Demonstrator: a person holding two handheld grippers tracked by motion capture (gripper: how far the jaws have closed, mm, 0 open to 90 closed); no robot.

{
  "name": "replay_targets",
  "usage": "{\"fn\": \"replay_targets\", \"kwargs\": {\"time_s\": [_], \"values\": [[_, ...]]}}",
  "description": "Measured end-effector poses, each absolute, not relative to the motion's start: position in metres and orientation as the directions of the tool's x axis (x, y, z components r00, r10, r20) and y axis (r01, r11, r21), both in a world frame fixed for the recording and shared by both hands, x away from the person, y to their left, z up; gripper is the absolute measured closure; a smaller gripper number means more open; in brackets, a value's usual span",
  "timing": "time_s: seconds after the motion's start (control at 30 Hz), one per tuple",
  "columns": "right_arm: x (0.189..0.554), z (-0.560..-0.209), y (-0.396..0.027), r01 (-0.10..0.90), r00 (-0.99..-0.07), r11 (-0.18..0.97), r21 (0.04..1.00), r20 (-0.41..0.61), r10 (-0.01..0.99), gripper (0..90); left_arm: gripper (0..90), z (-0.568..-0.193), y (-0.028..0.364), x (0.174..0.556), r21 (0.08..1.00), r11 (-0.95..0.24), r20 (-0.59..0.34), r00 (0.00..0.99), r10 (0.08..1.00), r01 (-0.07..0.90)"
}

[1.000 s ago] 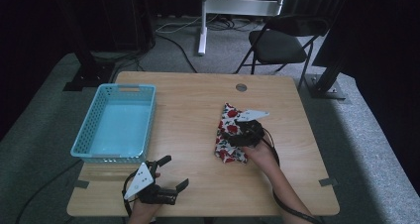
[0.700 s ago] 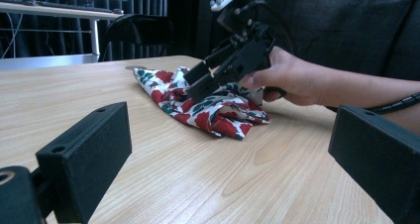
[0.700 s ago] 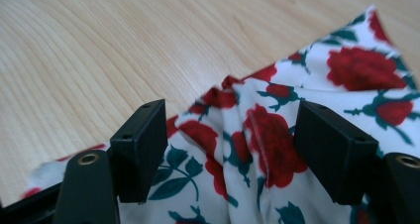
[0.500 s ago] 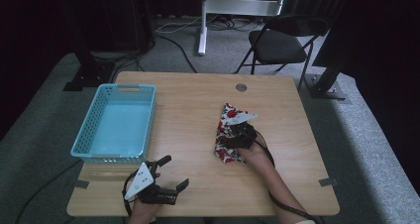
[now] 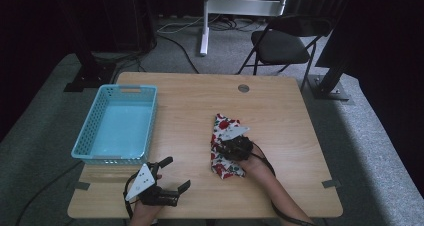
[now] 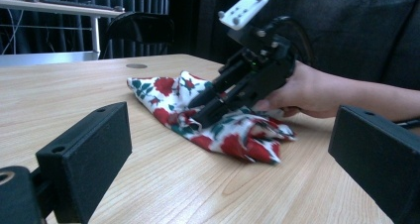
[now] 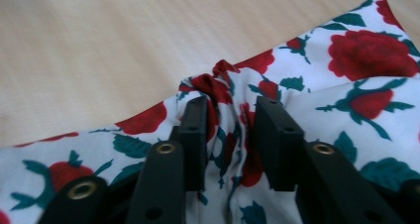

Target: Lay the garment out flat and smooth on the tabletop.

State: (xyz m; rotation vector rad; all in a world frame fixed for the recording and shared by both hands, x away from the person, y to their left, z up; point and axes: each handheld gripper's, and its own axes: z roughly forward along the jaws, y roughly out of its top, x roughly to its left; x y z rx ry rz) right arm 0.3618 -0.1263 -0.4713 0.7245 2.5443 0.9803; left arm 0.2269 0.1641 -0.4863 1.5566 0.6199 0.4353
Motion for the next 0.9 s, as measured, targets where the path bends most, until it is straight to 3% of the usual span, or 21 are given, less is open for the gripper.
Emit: {"fn": "replay_targets", "kwargs": {"time_s": [0.07, 0.23, 0.9], "values": [[0.356, -0.47, -0.125, 0.345, -0.827, 0.635, 0.691, -0.095, 0.553, 74.9, 3.4, -0.486, 0.165, 0.228, 0.991, -0.004, -0.103, 0.779, 0.619, 0.134], [0.355, -0.464, -0.132, 0.357, -0.822, 0.61, 0.708, -0.073, 0.565, 83.0, 3.4, -0.486, 0.165, 0.227, 0.991, -0.004, -0.101, 0.777, 0.621, 0.132], [0.341, -0.426, -0.203, 0.37, -0.671, 0.395, 0.841, -0.052, 0.74, 82.4, 3.4, -0.486, 0.165, 0.227, 0.992, -0.01, -0.095, 0.774, 0.626, 0.129]]}}
